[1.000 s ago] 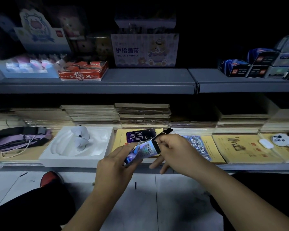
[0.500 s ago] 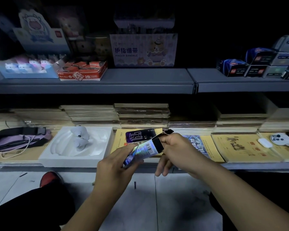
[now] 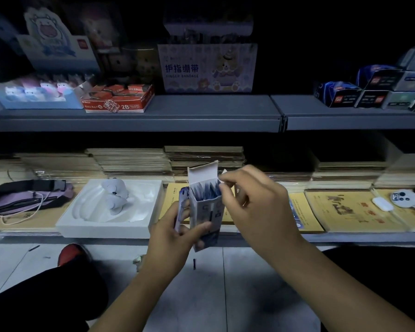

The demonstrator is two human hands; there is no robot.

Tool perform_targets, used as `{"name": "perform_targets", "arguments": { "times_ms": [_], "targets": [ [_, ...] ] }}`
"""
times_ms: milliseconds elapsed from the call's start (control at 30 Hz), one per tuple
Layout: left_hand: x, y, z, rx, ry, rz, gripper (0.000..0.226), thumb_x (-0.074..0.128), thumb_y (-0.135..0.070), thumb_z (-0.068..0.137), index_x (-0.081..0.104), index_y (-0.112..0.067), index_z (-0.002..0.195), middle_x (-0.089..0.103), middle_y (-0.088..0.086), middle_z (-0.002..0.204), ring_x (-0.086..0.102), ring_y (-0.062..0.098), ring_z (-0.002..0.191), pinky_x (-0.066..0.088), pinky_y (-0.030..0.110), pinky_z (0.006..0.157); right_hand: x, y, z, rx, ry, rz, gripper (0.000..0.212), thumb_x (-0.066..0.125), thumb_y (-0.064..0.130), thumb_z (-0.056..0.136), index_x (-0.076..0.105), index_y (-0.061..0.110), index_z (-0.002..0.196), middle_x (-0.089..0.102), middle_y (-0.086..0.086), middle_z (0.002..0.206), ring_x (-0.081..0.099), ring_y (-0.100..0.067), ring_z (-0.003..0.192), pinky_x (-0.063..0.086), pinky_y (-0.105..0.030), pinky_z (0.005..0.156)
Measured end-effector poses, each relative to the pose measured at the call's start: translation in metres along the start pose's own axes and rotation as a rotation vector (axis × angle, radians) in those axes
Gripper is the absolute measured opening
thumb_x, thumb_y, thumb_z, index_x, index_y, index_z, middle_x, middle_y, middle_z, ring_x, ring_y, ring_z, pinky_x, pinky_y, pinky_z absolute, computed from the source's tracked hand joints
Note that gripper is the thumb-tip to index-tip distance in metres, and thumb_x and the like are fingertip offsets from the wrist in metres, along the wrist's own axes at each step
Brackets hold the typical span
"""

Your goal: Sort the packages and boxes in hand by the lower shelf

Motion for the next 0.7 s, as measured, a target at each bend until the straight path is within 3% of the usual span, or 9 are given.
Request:
{"name": "perform_targets", "arguments": {
  "times_ms": [100,233,367,533,700],
  "targets": [
    [0.002,0.002,0.001,-0.018,0.033,-0.011,0.056,0.080,-0.015,0.084,0.057,-0.038,0.129,0.075,-0.004,0.116,0.070,0.038,0.061,0.063,0.046,0.067,-0.002,0.000,0.001,-0.002,0.036,0.065,0.011,0.072,0.009,0.092,0.075,0.012,0.102,0.067,0.003,0.096,0.051,-0.009,0.056,0.041,-0.010,0.065],
    [0.005,0.002,0.000,-0.018,0.041,0.013,0.051,0.080,-0.016,0.084,0.057,-0.041,0.122,0.077,-0.005,0.109,0.070,0.035,0.059,0.062,0.038,0.064,0.004,0.001,-0.003,0.035,0.109,0.108,0.012,0.070,0.015,0.093,0.075,0.016,0.104,0.061,0.006,0.096,0.050,-0.008,0.059,0.049,-0.027,0.064],
    [0.005,-0.001,-0.003,-0.045,0.016,0.079,0.051,0.084,-0.019,0.079,0.057,-0.033,0.120,0.078,-0.006,0.093,0.072,0.026,0.059,0.060,0.027,0.058,0.010,0.000,-0.006,0.076,0.161,0.067,0.013,0.067,0.025,0.094,0.076,0.022,0.102,0.053,0.008,0.089,0.049,-0.008,0.065,0.051,-0.037,0.059],
    [0.002,-0.007,-0.006,-0.029,-0.045,0.135,0.054,0.087,-0.020,0.075,0.056,-0.031,0.117,0.069,-0.017,0.097,0.063,0.003,0.048,0.049,0.013,0.049,0.014,-0.001,-0.008,0.098,0.182,0.069,0.012,0.068,0.024,0.093,0.077,0.024,0.101,0.048,0.005,0.084,0.049,-0.011,0.066,0.050,-0.040,0.056],
    [0.000,-0.007,-0.003,-0.016,-0.061,0.165,0.049,0.088,-0.023,0.074,0.056,-0.042,0.106,0.071,-0.015,0.098,0.067,0.008,0.051,0.052,0.017,0.049,0.014,-0.007,-0.007,0.104,0.163,0.081,0.017,0.065,0.020,0.093,0.078,0.022,0.104,0.046,0.006,0.084,0.049,-0.010,0.068,0.049,-0.040,0.058]
  ]
}}
Point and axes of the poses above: each hand's wrist, its own z-axis towards the middle knuckle, its own x-axis out of the palm, y = z × x, the point moved 6 cm from there along z, towards the middle knuckle
